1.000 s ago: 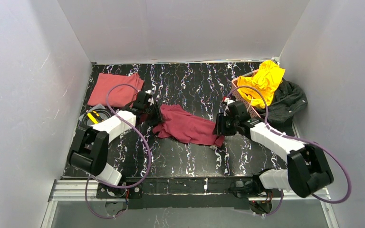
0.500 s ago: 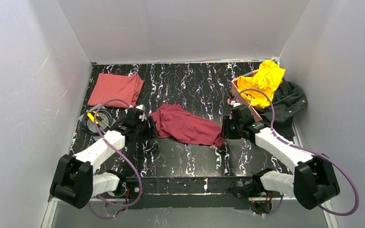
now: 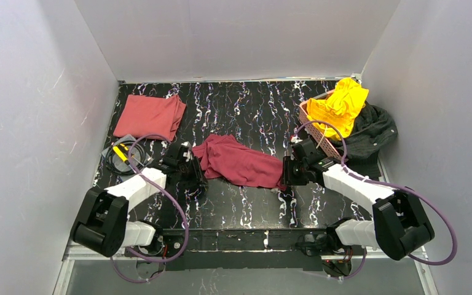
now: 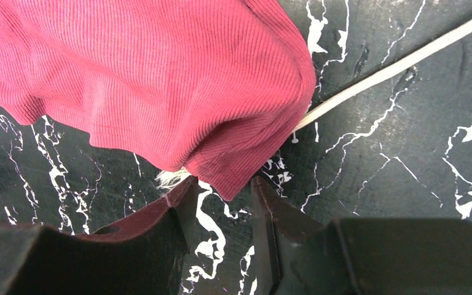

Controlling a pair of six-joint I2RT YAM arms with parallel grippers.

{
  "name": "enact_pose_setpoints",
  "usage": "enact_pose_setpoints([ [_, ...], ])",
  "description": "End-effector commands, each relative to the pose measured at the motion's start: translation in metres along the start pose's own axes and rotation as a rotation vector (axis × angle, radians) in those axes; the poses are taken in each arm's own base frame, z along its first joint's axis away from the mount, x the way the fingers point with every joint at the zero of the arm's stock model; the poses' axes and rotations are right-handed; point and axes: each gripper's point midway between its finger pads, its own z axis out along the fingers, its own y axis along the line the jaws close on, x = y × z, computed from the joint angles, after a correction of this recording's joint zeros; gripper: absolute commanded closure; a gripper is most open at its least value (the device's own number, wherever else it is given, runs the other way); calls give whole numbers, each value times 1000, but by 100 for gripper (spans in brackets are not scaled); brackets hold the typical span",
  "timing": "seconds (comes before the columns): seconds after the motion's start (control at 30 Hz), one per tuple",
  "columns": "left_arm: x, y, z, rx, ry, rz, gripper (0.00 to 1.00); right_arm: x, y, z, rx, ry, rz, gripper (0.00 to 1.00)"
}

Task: Fold and stack the mixed laundry pile
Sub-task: Flatten out the tank top at the center of the board.

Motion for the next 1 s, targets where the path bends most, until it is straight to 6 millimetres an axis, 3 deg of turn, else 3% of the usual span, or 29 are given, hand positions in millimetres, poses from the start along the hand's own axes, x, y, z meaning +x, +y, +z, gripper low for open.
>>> enact_pose_setpoints([
  [0.0,0,-1,10,0,15,8,59,-6,10,4,-24,-21,-2,54],
  [0.3,-20,3,26,-53,-25,52,53,-7,10,7,14,-26,-19,50],
  [0.6,-20,11,36,-112,-4,116,56,-11,-2,11,107,-32,-41,50],
  [0.77,-19,10,40,-120,7,143,70,-17,-2,13,128,-49,-50,52],
  [0.9,-18,6,35,-103,2,135,88,-22,1,14,129,-49,-56,78],
  [0.97,-18,2,26,-84,-7,123,98,-29,5,8,120,-64,-56,84],
])
